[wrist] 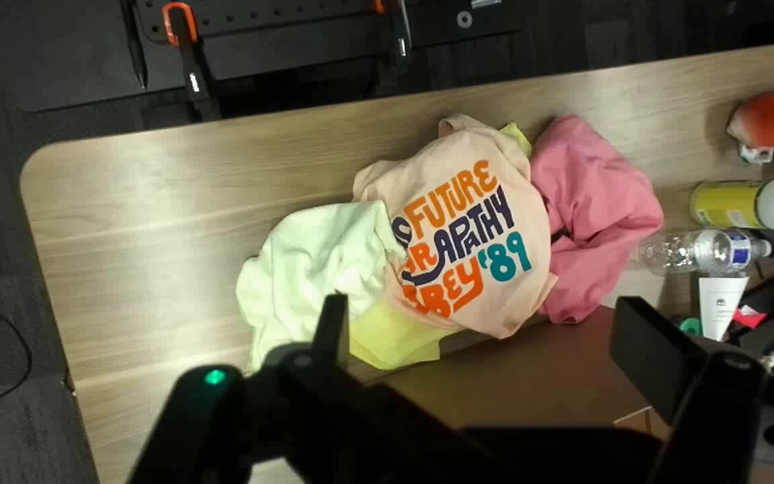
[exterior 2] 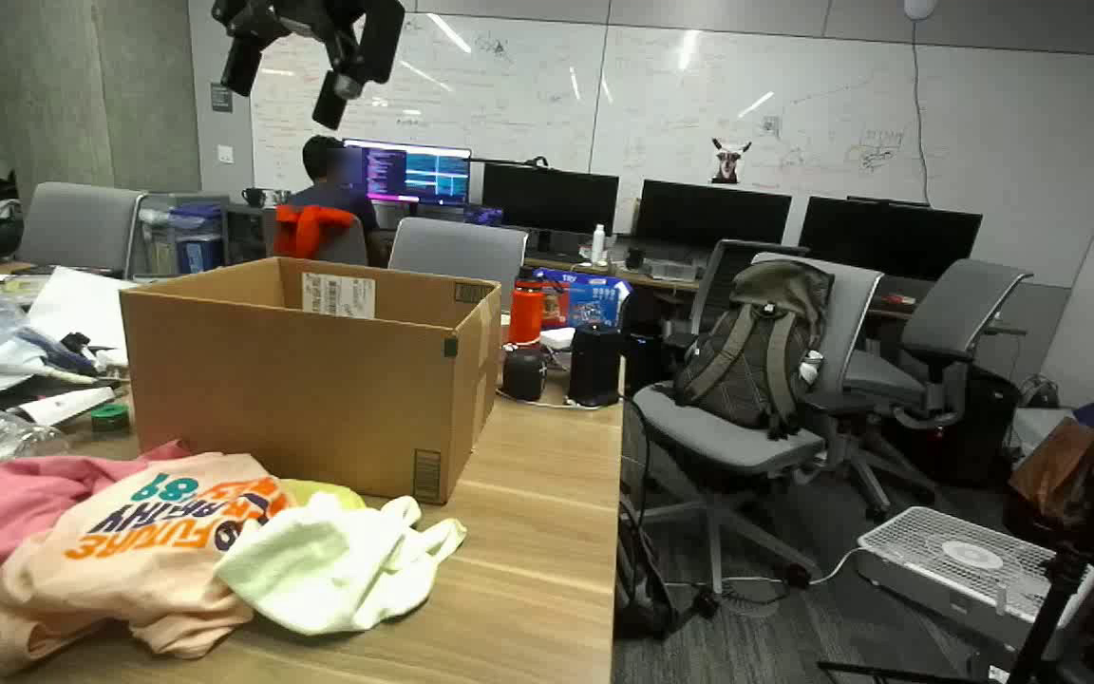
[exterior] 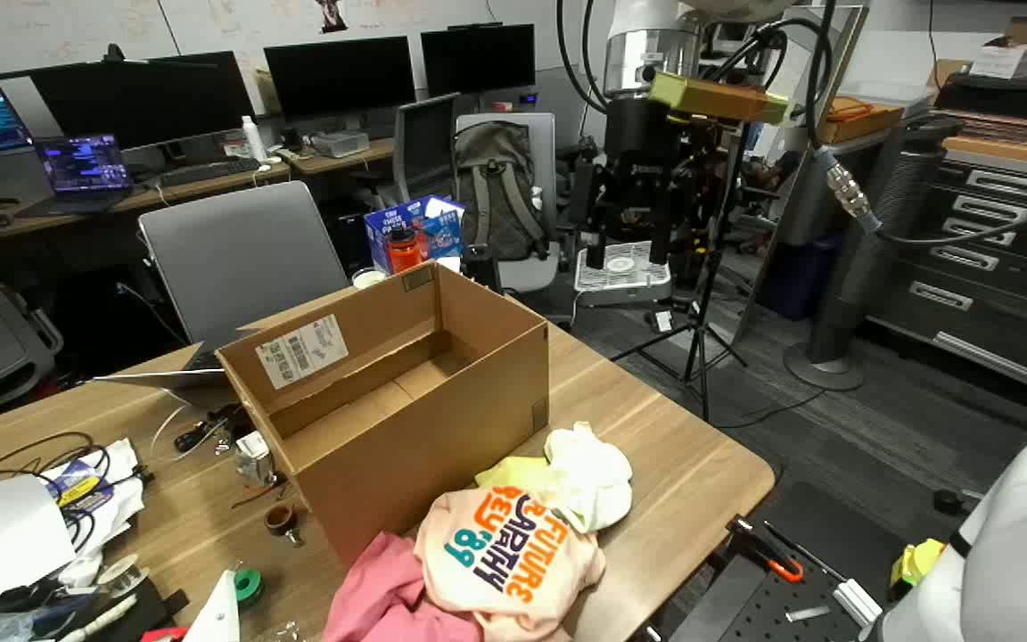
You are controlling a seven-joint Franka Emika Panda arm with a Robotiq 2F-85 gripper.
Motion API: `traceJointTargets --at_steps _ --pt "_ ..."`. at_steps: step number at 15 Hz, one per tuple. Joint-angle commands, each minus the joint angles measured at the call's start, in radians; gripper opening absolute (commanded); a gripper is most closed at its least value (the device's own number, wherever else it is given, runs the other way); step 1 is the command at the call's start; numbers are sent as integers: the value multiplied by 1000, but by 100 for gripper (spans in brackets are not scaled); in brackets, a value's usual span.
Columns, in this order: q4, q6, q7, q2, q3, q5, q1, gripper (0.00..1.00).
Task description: Put the three objects into the cardboard box
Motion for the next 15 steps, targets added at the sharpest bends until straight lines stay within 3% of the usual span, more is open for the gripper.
traceJointTargets --at_steps 1,15 --pt "5 -2 -6 1 18 5 -22 100" --pt "2 6 -15 20 34 -11 -16 100"
